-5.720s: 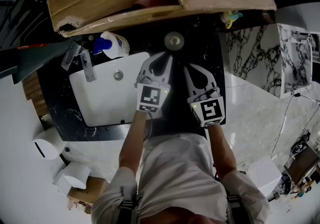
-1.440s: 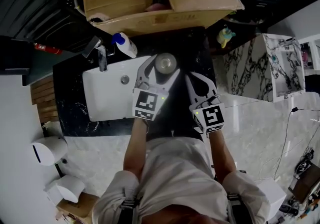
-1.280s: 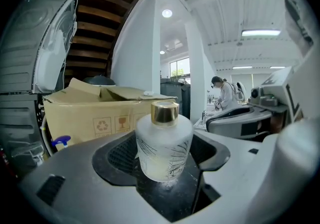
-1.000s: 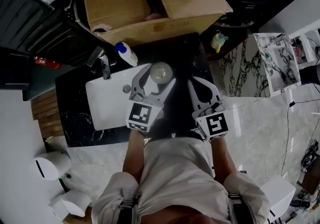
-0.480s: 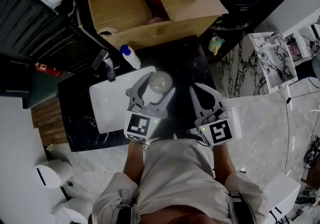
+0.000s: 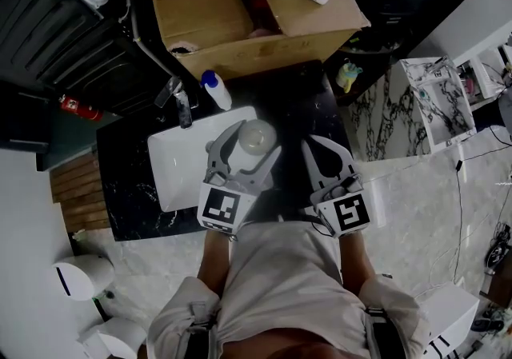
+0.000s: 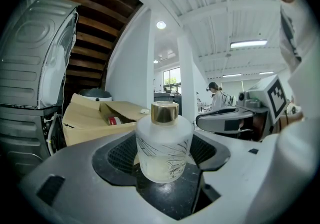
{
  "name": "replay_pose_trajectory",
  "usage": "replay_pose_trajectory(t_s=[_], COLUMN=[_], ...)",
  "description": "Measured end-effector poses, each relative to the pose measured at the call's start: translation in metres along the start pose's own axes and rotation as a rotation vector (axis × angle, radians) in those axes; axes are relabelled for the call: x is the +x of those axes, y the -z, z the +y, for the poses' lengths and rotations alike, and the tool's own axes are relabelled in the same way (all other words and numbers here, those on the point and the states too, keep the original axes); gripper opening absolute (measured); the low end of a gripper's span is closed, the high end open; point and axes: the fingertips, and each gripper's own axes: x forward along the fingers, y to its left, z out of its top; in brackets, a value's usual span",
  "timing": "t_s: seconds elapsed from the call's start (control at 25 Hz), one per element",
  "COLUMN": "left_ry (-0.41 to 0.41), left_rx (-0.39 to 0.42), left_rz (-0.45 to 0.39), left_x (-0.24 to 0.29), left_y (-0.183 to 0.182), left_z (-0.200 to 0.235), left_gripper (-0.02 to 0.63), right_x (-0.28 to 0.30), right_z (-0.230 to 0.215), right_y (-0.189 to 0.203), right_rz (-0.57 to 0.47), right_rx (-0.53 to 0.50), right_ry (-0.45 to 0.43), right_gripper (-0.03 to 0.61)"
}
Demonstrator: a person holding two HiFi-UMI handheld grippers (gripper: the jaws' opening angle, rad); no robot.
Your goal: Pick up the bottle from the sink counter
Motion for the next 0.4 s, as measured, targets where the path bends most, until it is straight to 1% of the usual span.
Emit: replay_pose_trajectory(t_s=[0.2, 0.4], left_ry=[0.008, 0.017], left_rx=[-0.006, 0.005], left_rz=[-0.002, -0.004], left_x=[-0.0035, -0.0028], left_y=[-0.0013, -0.0015], left_z=[-0.0012, -0.0018], left_gripper=[0.318, 0.317], right_x=[0.0007, 0.0022], right_z=[0.0032, 0.0043], right_y=[-0.0024, -0.0005], right_rz=[-0.003, -0.004], right_rx=[-0.011, -0.029], right_ry=[0.004, -0.001], right_gripper=[-0.005, -0.005])
